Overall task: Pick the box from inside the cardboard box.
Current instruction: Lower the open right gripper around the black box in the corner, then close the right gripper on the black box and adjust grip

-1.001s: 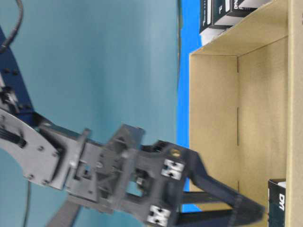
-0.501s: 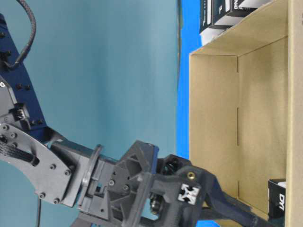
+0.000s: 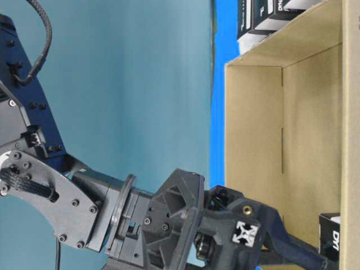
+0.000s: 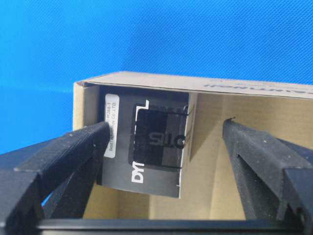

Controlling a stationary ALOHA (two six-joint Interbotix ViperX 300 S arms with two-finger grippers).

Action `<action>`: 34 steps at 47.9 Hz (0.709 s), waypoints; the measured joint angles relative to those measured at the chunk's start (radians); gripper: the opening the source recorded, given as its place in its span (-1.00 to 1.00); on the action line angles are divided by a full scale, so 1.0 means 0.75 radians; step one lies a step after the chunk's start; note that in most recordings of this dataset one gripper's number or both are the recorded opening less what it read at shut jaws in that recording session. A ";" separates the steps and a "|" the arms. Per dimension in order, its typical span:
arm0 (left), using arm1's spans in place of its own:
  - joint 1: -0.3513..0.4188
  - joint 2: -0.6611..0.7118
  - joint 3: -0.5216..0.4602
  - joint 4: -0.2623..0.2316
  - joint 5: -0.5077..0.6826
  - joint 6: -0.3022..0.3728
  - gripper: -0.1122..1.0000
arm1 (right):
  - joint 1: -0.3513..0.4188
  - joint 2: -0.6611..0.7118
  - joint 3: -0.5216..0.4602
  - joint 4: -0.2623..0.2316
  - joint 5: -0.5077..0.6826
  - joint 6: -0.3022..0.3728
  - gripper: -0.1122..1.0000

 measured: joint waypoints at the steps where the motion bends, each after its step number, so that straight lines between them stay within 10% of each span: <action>1: 0.000 0.000 0.002 0.002 0.000 0.002 -0.93 | -0.002 0.000 0.002 0.000 0.000 0.000 0.99; 34: 0.000 0.000 0.004 0.002 0.000 -0.041 -0.93 | -0.047 -0.016 0.043 -0.010 0.004 0.006 0.99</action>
